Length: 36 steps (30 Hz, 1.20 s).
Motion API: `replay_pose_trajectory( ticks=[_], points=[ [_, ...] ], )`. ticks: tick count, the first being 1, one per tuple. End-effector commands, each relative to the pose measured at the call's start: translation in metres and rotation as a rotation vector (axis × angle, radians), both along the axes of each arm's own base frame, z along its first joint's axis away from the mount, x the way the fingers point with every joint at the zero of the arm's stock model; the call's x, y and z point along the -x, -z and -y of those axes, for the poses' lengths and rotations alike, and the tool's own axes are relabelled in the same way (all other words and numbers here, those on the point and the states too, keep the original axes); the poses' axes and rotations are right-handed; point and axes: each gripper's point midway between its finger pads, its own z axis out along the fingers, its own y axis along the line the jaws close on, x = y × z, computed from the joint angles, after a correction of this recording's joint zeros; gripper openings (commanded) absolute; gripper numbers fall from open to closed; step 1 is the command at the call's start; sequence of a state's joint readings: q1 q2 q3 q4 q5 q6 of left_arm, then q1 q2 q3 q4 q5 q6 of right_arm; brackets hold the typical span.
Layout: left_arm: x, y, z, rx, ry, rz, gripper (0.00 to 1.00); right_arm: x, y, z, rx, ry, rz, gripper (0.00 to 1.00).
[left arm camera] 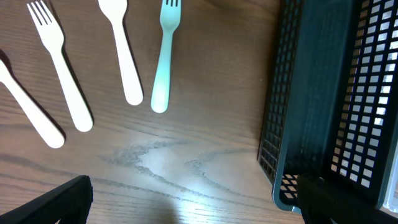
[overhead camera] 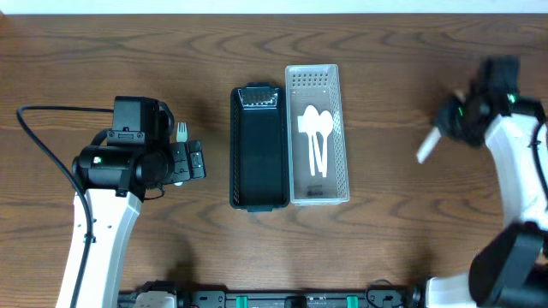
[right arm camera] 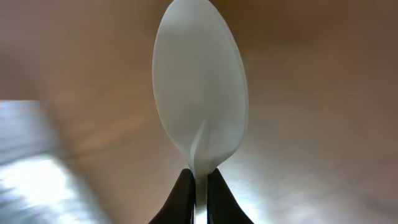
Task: Pack container
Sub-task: 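Place the spoon in the white basket and release it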
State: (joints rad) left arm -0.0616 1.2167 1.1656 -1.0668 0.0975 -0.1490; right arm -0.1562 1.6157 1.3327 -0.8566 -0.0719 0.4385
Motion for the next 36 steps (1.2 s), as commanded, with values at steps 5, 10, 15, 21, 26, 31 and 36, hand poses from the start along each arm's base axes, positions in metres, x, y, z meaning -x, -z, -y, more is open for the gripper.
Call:
replay_pose_trajectory(
  ticks=[5,10,15,21,26,31,36],
  points=[
    [-0.003,-0.005,-0.002,-0.018,0.013,0.018,0.98,-0.028,-0.092,-0.138,-0.029,-0.318,0.246,0.02],
    [-0.003,-0.005,-0.002,-0.018,0.013,0.018,0.98,-0.021,-0.068,-0.197,-0.025,-0.429,0.195,0.02],
    [-0.003,-0.005,-0.002,-0.018,0.013,0.017,0.98,-0.015,-0.008,-0.237,-0.013,-0.523,0.05,0.01],
    [-0.003,-0.005,-0.002,-0.018,0.013,0.017,0.98,-0.009,0.056,-0.252,0.005,-0.557,-0.1,0.01],
    [-0.003,-0.005,-0.002,-0.018,0.013,0.017,0.98,-0.001,0.097,-0.248,0.025,-0.556,-0.214,0.02],
    [-0.003,-0.005,-0.002,-0.018,0.013,0.017,0.98,0.001,0.104,-0.251,0.022,-0.597,-0.231,0.09],
    [-0.003,-0.005,-0.002,-0.018,0.013,0.017,0.98,-0.002,0.099,-0.252,0.022,-0.609,-0.214,0.15]
  ],
)
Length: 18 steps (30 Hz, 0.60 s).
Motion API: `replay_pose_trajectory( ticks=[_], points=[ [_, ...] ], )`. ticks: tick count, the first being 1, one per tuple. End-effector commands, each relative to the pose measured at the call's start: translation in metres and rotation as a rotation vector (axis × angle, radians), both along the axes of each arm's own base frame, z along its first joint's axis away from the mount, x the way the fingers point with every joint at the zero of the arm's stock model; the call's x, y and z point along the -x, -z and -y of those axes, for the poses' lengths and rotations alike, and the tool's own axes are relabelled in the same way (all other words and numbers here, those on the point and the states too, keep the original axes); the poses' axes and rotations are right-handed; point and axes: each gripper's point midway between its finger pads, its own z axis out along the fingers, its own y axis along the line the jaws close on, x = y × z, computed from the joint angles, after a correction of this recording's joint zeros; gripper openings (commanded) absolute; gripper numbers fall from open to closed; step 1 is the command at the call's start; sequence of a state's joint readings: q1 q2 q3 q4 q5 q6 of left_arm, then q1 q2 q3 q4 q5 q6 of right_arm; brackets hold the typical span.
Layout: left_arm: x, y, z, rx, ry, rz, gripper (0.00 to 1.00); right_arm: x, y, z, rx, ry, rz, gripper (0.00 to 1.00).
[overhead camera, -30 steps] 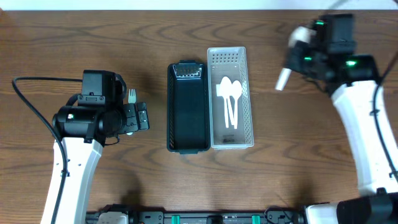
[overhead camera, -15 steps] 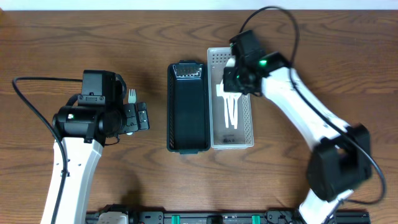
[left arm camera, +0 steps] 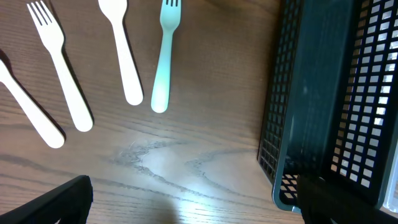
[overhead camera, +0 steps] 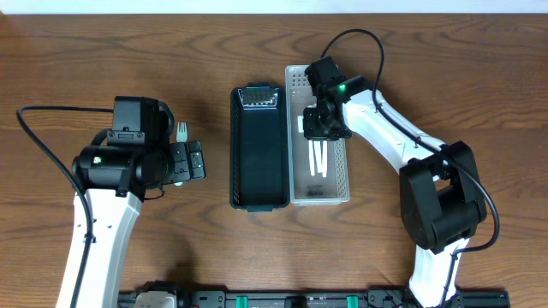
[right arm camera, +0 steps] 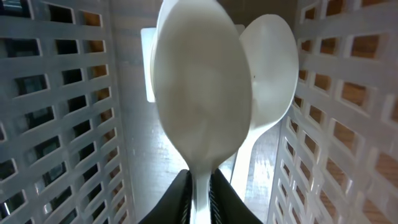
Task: Pack container
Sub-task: 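Place the spoon in the white basket and release it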
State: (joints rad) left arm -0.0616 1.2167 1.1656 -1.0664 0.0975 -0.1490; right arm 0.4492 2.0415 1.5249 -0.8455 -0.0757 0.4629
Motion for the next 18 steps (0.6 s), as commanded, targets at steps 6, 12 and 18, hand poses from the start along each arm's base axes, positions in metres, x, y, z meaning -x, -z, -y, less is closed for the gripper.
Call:
replay_pose_trajectory(
  ticks=[6,12,18],
  points=[
    [-0.003,-0.005,-0.002,-0.018,0.013,0.016,0.98,-0.02,-0.052,-0.011,-0.019,-0.084,0.08,0.25],
    [-0.003,-0.005,-0.002,-0.019,0.014,0.016,0.98,-0.052,-0.147,0.001,0.005,-0.051,0.267,0.32],
    [-0.003,-0.005,-0.002,-0.018,0.014,0.016,0.98,-0.068,-0.231,0.076,0.006,0.153,0.399,0.47]
  ],
)
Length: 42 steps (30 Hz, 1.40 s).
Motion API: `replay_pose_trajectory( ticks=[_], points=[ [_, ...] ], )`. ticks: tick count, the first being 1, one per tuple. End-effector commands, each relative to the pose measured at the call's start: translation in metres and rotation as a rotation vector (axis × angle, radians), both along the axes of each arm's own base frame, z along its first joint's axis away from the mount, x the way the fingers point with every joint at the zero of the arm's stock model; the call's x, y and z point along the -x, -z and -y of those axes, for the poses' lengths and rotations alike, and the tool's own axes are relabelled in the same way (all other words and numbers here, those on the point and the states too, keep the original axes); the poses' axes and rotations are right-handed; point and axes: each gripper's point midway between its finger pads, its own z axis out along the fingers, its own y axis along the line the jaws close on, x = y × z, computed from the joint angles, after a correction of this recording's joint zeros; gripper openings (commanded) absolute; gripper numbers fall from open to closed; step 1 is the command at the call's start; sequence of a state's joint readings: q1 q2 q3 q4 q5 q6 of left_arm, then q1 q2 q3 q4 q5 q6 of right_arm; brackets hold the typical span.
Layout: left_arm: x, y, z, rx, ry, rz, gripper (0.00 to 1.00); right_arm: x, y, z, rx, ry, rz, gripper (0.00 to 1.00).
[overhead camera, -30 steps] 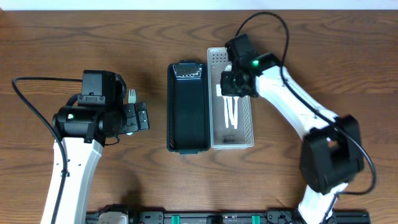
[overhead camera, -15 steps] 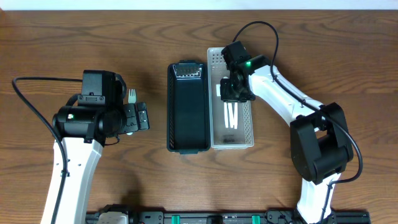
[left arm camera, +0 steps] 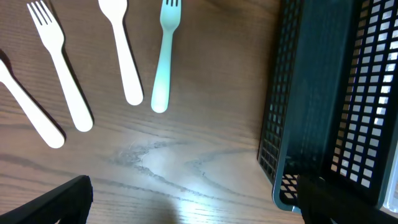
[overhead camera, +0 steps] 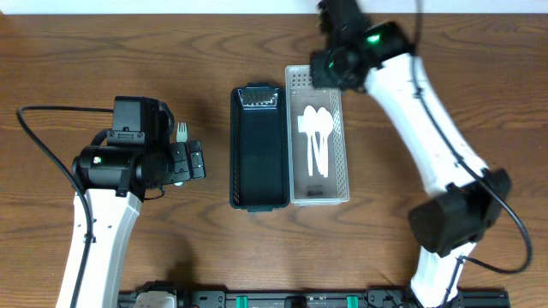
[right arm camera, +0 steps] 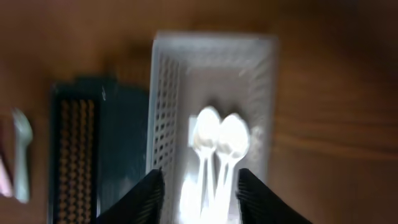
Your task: Pack container
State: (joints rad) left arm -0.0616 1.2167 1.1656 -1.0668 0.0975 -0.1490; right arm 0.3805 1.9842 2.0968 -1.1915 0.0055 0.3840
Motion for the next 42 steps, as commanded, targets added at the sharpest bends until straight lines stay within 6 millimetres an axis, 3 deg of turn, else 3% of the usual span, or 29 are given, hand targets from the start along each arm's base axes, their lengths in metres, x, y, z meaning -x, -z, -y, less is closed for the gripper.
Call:
replay_pose_trajectory(
  ticks=[1,4,7,12,16,20,24,31,42],
  points=[
    [-0.003,-0.005,-0.002,-0.019,0.014,0.016,0.98,-0.008,-0.049,0.073,0.006,0.181,0.092,0.52],
    [-0.004,-0.001,-0.002,-0.02,0.014,-0.001,0.98,-0.003,-0.044,0.13,0.005,0.298,0.033,0.63],
    [-0.01,0.013,-0.002,-0.03,0.034,-0.051,0.98,0.01,-0.025,0.171,-0.014,0.335,-0.075,0.64],
    [-0.049,0.024,-0.003,-0.058,0.056,-0.115,0.98,0.028,0.005,0.214,0.007,0.378,-0.214,0.64],
    [-0.095,0.007,-0.004,-0.058,0.046,-0.092,0.98,0.037,0.023,0.219,0.02,0.367,-0.289,0.63],
    [-0.12,0.0,-0.018,-0.053,0.0,-0.097,0.98,0.039,0.04,0.218,0.026,0.352,-0.324,0.63],
    [-0.114,0.022,-0.03,-0.042,-0.057,-0.191,0.98,0.045,0.06,0.217,0.029,0.35,-0.369,0.63],
    [-0.115,0.052,-0.025,-0.048,-0.029,-0.275,0.98,0.048,0.088,0.217,0.03,0.35,-0.396,0.64],
    [-0.118,0.104,-0.024,-0.051,-0.015,-0.393,0.99,0.046,0.095,0.217,0.03,0.349,-0.391,0.64]
  ],
)
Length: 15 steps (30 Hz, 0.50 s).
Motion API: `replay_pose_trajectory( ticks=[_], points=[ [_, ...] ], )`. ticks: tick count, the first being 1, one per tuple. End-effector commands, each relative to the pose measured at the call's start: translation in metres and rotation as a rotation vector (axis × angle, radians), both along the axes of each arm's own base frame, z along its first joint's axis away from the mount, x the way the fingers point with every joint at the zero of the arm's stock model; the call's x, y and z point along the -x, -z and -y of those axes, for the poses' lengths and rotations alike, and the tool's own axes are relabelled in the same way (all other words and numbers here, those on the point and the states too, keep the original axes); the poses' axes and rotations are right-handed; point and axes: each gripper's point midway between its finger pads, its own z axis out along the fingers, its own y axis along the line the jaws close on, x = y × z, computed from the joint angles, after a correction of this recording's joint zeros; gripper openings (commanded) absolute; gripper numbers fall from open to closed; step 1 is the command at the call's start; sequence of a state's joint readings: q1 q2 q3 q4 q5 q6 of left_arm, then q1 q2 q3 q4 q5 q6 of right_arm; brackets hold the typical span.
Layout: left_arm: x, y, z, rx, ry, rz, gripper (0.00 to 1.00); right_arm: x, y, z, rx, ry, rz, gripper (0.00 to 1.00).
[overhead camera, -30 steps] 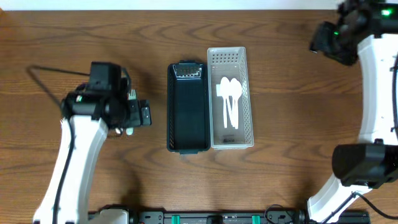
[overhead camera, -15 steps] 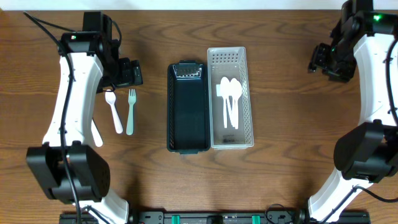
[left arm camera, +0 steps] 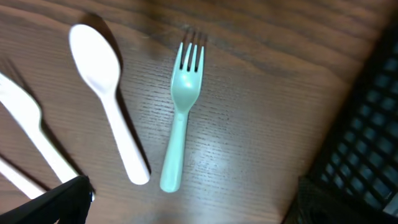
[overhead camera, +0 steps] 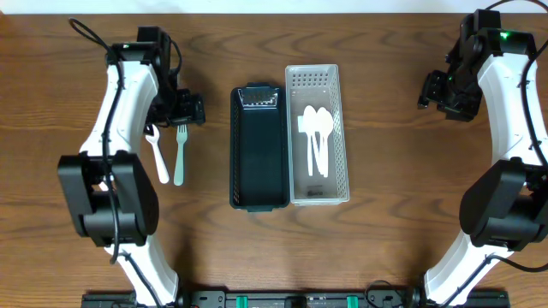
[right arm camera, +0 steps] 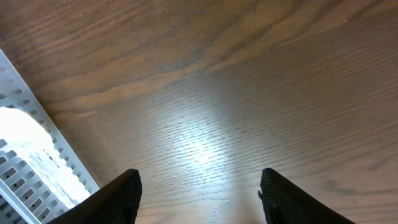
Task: Pack container
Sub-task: 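Lower the left gripper and grasp the mint-green fork's handle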
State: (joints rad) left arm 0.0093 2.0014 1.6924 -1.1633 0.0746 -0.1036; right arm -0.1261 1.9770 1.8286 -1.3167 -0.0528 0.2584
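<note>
A white slotted basket [overhead camera: 336, 162] in mid-table holds white spoons [overhead camera: 315, 135]. Left of it stands an empty black basket [overhead camera: 259, 147]. On the wood further left lie a white spoon [left arm camera: 106, 93], a green fork [left arm camera: 180, 118] and a white fork [left arm camera: 28, 140]. My left gripper [overhead camera: 181, 111] hangs open just above the green fork's tines, with nothing in it. My right gripper [overhead camera: 441, 94] is open and empty over bare wood at the far right. Its wrist view catches only the white basket's corner [right arm camera: 31, 168].
The black basket's wall [left arm camera: 360, 143] rises close to the right of the left gripper [left arm camera: 186, 211]. Under the right gripper [right arm camera: 199, 199] there is only brown tabletop. The table's far edge runs along the top of the overhead view.
My left arm has swung from beside the black basket's middle to the far left, over the spoon and green fork. My right gripper has left the white basket for the far right, still open.
At first my right gripper held a white spoon at the far right. Then it held the spoon down inside the white basket. Then it stood open above the basket, with the spoon left inside. Now it is back at the right, and the left arm has shifted over the cutlery.
</note>
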Motion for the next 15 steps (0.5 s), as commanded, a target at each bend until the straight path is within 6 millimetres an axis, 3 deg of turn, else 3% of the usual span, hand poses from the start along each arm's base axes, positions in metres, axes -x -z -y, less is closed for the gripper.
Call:
replay_pose_trajectory(
  ticks=[1,15],
  points=[
    [0.005,0.018,0.0,-0.007,0.015,-0.049,0.98,0.0,0.004,-0.001,-0.003,-0.012,-0.006,0.64],
    [0.021,0.074,0.003,-0.003,0.027,-0.064,0.98,-0.002,0.004,-0.001,-0.003,-0.012,0.0,0.64]
  ],
)
